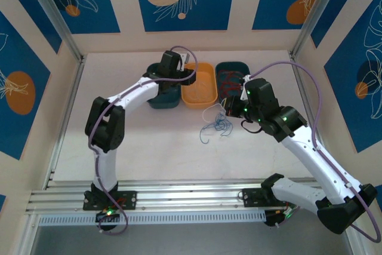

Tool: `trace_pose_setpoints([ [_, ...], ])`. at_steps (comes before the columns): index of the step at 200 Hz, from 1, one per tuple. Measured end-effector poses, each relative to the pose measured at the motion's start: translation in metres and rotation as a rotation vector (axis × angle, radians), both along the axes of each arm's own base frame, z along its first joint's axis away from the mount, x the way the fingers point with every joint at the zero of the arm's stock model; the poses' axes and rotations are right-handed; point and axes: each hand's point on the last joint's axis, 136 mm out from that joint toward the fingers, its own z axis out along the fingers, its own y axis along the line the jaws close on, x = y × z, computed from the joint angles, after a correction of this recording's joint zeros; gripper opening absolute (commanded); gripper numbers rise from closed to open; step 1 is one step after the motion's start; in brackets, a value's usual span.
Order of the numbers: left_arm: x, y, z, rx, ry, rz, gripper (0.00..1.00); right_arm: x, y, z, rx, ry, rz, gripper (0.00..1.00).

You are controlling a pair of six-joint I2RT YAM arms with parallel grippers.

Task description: Untangle the cables

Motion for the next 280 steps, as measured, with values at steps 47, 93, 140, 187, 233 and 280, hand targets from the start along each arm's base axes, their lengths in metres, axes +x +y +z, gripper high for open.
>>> trace_pose_setpoints([
  [47,-0.013,0.015,0.025,0.018,-0.055,0.015,0.69,-0.001,0.001,-0.003,-0.001,0.007,0.001,0.0],
  [93,-0.058,0.031,0.026,-0.007,-0.085,-0.022,1.0,-0.002,0.003,-0.001,-0.003,0.002,0.011,0.0],
  [140,-0.113,0.046,0.01,-0.083,-0.143,-0.055,1.0,-0.001,0.015,0.045,0.023,-0.098,0.065,0.0],
  [187,-0.161,0.046,-0.008,-0.135,-0.213,-0.114,1.0,-0.001,0.024,0.082,0.068,-0.18,0.11,0.0],
  [233,-0.193,0.033,-0.022,-0.156,-0.271,-0.197,1.0,0.011,0.044,0.104,0.098,-0.22,0.154,0.0],
  [280,-0.204,0.026,-0.029,-0.169,-0.308,-0.222,0.99,0.015,0.063,0.117,0.114,-0.235,0.196,0.0],
])
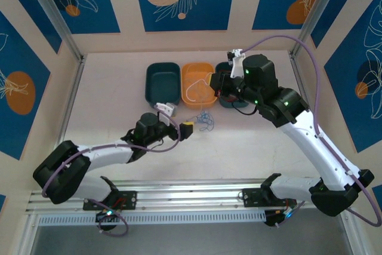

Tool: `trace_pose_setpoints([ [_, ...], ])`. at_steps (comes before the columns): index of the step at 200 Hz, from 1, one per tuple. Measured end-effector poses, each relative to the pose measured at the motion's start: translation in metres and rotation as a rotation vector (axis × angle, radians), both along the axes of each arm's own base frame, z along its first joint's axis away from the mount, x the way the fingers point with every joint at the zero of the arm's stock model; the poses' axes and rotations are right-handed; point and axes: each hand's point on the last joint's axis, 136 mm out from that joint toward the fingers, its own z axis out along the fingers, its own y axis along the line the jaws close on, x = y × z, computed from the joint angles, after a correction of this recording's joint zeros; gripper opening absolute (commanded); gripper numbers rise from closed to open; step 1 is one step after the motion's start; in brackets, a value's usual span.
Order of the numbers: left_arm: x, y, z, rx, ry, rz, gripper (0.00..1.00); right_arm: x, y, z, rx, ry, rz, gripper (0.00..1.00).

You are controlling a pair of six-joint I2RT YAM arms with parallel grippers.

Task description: Untangle the cables

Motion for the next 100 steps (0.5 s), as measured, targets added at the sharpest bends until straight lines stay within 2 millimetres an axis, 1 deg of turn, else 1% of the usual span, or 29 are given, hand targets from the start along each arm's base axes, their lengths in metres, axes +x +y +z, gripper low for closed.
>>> trace_pose_setpoints([
  [7,0.0,-0.002,-0.003,0.001,0.001,-0.002,0.97,0.0,0.001,0.001,0.002,-0.001,0.004,0.0],
  [29,0.003,-0.006,-0.015,0.009,0.007,-0.001,0.87,-0.001,0.005,0.007,0.013,-0.015,0.016,0.0],
  [44,0.005,-0.009,-0.021,0.005,0.013,0.001,0.85,-0.001,0.007,0.011,0.02,-0.023,0.018,0.0],
  [73,0.012,-0.015,-0.027,-0.019,0.003,0.015,0.73,-0.002,0.009,0.012,0.029,-0.021,0.023,0.0],
  [100,0.023,-0.021,-0.028,-0.037,-0.02,0.035,0.72,-0.002,0.013,0.011,0.034,-0.011,0.037,0.0],
])
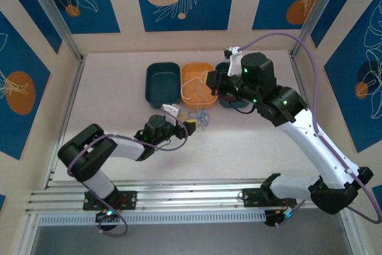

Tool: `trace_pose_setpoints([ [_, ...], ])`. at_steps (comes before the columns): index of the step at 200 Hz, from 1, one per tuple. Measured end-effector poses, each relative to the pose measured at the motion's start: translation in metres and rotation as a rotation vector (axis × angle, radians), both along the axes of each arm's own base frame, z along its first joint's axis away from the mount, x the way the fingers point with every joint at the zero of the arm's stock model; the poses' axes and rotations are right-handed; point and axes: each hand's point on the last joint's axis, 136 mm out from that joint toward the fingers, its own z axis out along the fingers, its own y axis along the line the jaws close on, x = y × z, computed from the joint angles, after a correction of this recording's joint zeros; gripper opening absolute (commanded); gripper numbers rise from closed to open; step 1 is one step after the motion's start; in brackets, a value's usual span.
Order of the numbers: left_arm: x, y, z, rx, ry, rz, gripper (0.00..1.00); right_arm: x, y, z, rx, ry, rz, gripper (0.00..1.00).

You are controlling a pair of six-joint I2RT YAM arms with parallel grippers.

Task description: Untangle the cables

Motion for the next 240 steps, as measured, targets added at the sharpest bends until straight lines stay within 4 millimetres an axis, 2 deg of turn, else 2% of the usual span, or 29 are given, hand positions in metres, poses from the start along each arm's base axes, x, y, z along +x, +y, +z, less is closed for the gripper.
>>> trace_pose_setpoints([
  [39,0.011,-0.012,-0.001,-0.021,-0.02,-0.007,0.71,-0.001,0.007,0.003,0.012,0.005,0.025,0.0],
  [69,0.01,-0.021,-0.007,-0.025,-0.013,-0.043,0.65,-0.005,0.011,0.005,0.021,0.008,0.048,0.0],
  [91,0.009,-0.025,-0.01,-0.025,-0.004,-0.062,0.55,-0.006,0.013,0.005,0.026,0.009,0.059,0.0],
  [127,0.01,-0.029,-0.01,-0.033,0.007,-0.068,0.32,-0.007,0.022,0.003,0.029,0.015,0.088,0.0],
  [171,0.011,-0.029,-0.02,-0.017,0.03,-0.06,0.19,-0.01,0.023,0.013,0.045,-0.005,0.098,0.0],
  [198,0.013,-0.027,-0.029,-0.016,0.057,-0.039,0.16,-0.014,0.021,0.021,0.058,-0.022,0.1,0.0],
  [219,0.014,-0.025,-0.043,-0.008,0.096,-0.021,0.16,-0.021,0.017,0.03,0.073,-0.044,0.102,0.0],
  [240,0.014,-0.023,-0.046,-0.01,0.109,-0.007,0.18,-0.024,0.012,0.037,0.081,-0.065,0.095,0.0],
])
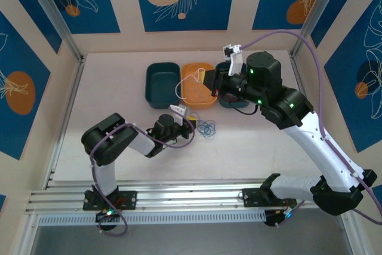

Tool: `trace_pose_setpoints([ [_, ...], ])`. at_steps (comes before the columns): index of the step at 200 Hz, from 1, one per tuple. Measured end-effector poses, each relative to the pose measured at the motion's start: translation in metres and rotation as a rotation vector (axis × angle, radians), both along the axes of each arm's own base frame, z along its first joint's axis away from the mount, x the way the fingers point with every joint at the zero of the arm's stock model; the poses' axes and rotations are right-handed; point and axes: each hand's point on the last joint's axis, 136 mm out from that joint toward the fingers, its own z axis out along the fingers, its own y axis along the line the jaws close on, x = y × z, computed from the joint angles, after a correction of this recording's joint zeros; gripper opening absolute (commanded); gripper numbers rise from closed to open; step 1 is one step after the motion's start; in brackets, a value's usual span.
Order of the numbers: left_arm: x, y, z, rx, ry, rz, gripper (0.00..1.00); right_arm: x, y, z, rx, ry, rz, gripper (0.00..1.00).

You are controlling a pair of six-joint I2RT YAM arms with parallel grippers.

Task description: Untangle the cables

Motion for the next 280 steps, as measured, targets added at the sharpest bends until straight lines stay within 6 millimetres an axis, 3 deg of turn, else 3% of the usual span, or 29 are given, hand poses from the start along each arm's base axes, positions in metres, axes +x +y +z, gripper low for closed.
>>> trace_pose_setpoints([
  [37,-0.005,0.008,-0.006,0.012,0.026,0.018,0.24,0.004,-0.004,-0.002,-0.021,-0.011,-0.027,0.0],
  [59,-0.009,0.013,0.002,0.005,0.03,0.024,0.32,0.012,-0.005,-0.007,-0.045,-0.006,-0.047,0.0],
  [104,-0.021,0.029,0.036,-0.039,0.012,0.047,0.66,0.045,-0.002,-0.023,-0.114,0.014,-0.091,0.0],
  [145,-0.04,0.052,0.043,-0.038,0.045,0.081,1.0,0.083,0.003,-0.054,-0.178,0.053,-0.129,0.0],
  [239,-0.067,0.119,0.086,-0.002,0.014,0.252,1.0,0.195,0.001,-0.131,-0.284,0.154,-0.207,0.0],
  [280,-0.071,0.137,0.079,0.041,0.024,0.308,1.0,0.231,-0.002,-0.169,-0.311,0.181,-0.198,0.0],
])
